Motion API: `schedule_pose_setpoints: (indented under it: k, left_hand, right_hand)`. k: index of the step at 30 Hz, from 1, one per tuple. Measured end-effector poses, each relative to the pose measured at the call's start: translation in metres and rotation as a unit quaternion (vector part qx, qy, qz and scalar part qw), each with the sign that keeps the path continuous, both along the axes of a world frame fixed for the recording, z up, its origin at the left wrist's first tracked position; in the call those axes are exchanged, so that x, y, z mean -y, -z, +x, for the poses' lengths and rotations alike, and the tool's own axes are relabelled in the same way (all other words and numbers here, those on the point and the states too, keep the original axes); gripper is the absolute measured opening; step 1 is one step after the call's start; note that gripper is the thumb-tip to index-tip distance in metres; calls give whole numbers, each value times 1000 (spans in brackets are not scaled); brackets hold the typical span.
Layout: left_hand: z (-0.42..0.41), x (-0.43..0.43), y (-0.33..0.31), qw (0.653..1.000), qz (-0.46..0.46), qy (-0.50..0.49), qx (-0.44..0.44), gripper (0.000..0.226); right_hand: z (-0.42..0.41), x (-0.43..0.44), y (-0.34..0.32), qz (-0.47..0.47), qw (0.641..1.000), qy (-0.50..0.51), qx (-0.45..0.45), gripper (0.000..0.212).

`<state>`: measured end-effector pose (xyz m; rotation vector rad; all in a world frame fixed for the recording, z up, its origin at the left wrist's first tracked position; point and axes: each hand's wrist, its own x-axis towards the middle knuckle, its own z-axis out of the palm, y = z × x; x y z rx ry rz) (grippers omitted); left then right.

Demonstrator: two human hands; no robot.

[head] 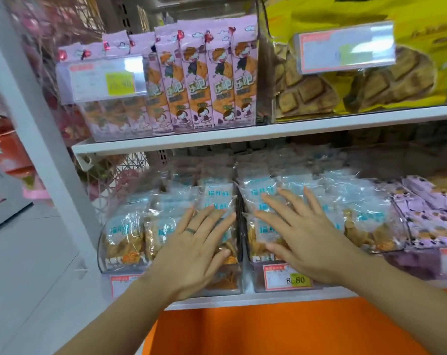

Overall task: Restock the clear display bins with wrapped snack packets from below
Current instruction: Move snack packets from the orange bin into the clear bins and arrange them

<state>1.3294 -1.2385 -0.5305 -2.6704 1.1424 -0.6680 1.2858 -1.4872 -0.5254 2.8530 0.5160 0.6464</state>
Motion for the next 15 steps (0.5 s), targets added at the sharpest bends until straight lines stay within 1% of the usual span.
schedule_pose_setpoints:
  k: [3, 7, 10, 13, 15]
  left_hand:
    - [6, 3, 1, 1000, 11, -5, 18, 58]
    - [11, 9, 3, 999, 29, -20, 39, 59]
    - [7, 3, -3, 998, 40, -5, 45, 63]
    - [-5, -15, -10, 998, 2, 3, 66, 58]
    - [-14, -32, -9, 996, -49, -13, 80, 53]
  right_hand:
    - [1, -5, 3, -8, 1000, 16, 14, 57]
    - [0, -11, 6, -15, 999, 41, 4, 61]
    - [-4, -10, -2, -14, 999, 42, 3, 63]
    - [-10, -22, -21, 3, 999, 28, 28, 62]
    - [-13, -44, -28, 10, 998, -16, 56, 58]
